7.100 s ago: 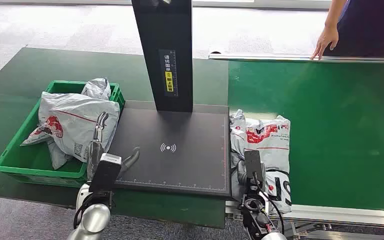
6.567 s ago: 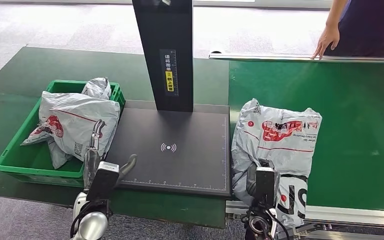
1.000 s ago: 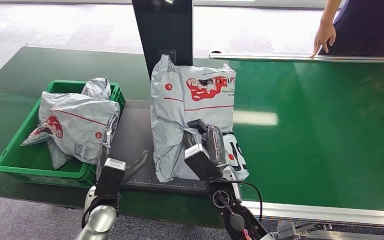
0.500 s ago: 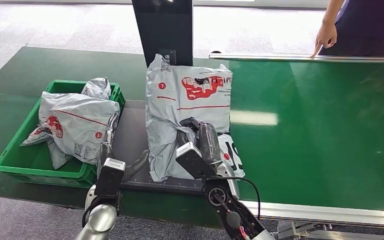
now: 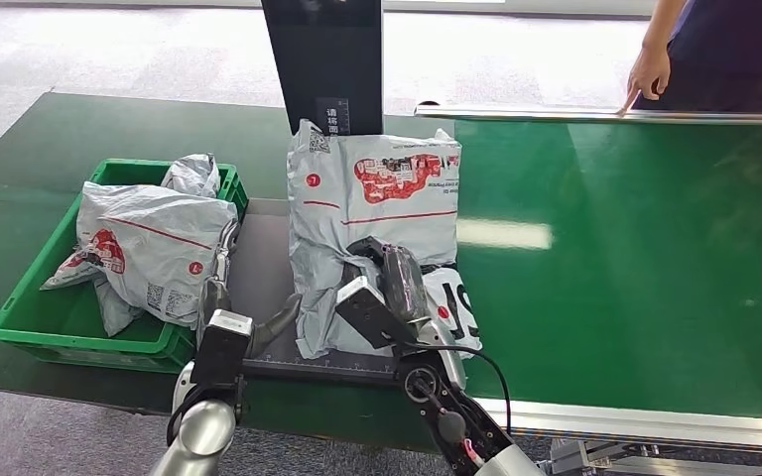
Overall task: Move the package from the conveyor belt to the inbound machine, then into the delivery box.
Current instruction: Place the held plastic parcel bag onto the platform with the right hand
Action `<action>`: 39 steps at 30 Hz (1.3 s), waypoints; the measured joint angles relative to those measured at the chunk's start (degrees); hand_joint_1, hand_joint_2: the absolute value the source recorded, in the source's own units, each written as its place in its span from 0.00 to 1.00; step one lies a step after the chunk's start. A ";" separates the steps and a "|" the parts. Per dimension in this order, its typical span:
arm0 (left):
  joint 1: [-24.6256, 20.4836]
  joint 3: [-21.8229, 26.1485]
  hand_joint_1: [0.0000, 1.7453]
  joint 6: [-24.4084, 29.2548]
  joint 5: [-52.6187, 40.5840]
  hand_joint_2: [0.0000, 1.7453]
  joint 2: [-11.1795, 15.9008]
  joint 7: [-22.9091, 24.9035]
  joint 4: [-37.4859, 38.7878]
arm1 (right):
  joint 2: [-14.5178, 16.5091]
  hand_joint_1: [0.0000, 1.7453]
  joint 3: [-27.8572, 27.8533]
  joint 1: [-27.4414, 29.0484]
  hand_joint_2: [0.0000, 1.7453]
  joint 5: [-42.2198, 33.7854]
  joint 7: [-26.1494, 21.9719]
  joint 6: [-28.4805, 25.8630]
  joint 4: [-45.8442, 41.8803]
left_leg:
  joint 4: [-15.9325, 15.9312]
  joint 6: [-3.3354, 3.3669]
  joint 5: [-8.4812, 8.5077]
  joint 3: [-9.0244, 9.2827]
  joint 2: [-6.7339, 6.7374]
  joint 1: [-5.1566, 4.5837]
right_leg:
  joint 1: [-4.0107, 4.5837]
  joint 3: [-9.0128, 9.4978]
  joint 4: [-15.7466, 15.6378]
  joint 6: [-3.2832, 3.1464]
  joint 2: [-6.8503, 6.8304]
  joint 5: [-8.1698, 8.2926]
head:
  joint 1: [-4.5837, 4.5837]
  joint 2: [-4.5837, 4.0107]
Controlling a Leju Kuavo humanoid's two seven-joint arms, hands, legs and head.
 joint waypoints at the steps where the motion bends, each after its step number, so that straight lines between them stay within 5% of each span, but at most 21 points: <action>1: -0.09 -0.02 0.00 -0.04 0.00 1.00 -0.01 0.01 0.00 | 0.20 1.00 -0.01 -0.23 1.00 0.11 0.20 0.02 0.65 | 0.00 0.00 0.00 0.00 0.00 0.00 | 0.00 0.00 0.00 0.00 0.00 0.00 | 0.00 0.00; 8: -0.51 -0.19 0.00 -0.22 0.00 1.00 -0.13 0.02 0.14 | 1.25 1.00 -0.02 -1.25 1.00 0.76 0.76 0.02 3.66 | 0.00 0.00 0.00 0.00 0.00 0.00 | 0.00 0.00 0.00 0.00 0.00 0.00 | 0.01 0.00; 9: -0.70 -0.27 0.00 -0.29 0.01 1.00 -0.17 0.02 0.27 | 1.64 0.83 -0.02 -1.59 1.00 0.93 0.83 0.01 4.72 | 0.00 0.00 0.00 0.00 0.00 0.00 | 0.00 0.00 0.00 0.00 0.00 0.00 | 0.01 0.00; 12: -1.09 -0.41 0.00 -0.55 0.03 1.00 -0.36 0.02 0.65 | 2.38 0.09 -0.05 -2.16 1.00 1.16 0.86 -0.08 6.90 | 0.00 0.00 0.00 0.00 0.00 0.00 | 0.00 -0.01 0.00 0.00 0.00 0.00 | 0.01 0.00; 13: -1.18 -0.43 0.00 -0.64 0.04 1.00 -0.43 0.02 0.75 | 2.50 0.01 -0.09 -2.25 1.00 1.19 0.84 -0.16 7.32 | 0.00 0.00 0.00 0.00 0.00 0.00 | 0.00 -0.01 0.00 0.00 0.00 0.00 | 0.00 0.00; 39: -2.95 -0.48 0.00 -0.68 0.65 1.00 -0.80 0.09 2.55 | 2.83 0.00 -3.20 -1.77 1.00 -0.14 -1.86 -1.14 6.98 | 0.00 0.00 0.00 0.00 0.00 0.00 | 0.00 -0.02 0.00 0.00 0.00 0.00 | 0.00 0.00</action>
